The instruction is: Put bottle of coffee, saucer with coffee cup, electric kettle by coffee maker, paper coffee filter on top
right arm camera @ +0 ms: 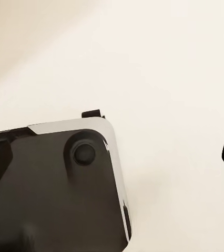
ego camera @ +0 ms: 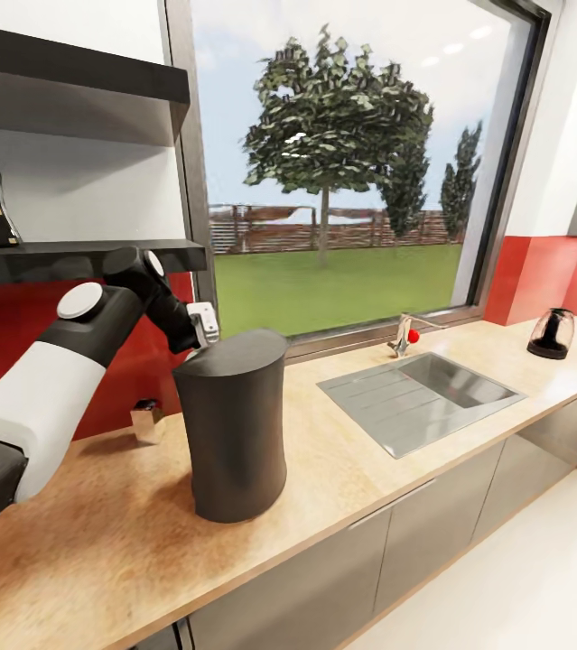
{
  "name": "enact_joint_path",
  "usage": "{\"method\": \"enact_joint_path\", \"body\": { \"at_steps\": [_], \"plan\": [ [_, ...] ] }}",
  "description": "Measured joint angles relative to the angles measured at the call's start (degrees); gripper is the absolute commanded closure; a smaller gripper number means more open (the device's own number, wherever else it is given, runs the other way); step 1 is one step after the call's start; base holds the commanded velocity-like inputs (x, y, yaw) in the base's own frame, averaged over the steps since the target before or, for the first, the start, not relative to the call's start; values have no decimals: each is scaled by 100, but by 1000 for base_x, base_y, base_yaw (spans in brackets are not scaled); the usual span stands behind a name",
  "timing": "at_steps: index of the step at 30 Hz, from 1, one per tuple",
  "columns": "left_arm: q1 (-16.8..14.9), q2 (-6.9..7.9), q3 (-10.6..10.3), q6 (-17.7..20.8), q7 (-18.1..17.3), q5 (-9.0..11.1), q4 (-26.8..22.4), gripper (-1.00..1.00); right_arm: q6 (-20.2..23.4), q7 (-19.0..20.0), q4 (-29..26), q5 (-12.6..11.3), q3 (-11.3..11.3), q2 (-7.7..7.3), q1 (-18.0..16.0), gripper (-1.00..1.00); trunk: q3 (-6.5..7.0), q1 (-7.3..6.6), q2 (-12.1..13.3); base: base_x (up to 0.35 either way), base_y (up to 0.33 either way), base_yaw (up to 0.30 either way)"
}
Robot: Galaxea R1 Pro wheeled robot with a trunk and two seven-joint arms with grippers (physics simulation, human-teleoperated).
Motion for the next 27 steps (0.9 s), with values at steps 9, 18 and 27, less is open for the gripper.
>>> {"method": "enact_joint_path", "body": {
  "at_steps": [9,18,27],
  "plan": [
    [-97,-9,159,-138,-1,-41,-112,100,0,12,-46,2,-5,45,0,-100,0,0,1,0,0,0],
    [84,23,25,-189,19,-37,-155,100,-1,12,-44,-5,-5,44,0,-100,0,0,0,0,0,0],
    [45,55,27,-207,-2,20,-156,100,-2,16,-39,-7,3,44,0,-100,0,0,0,0,0,0]
  ]
}}
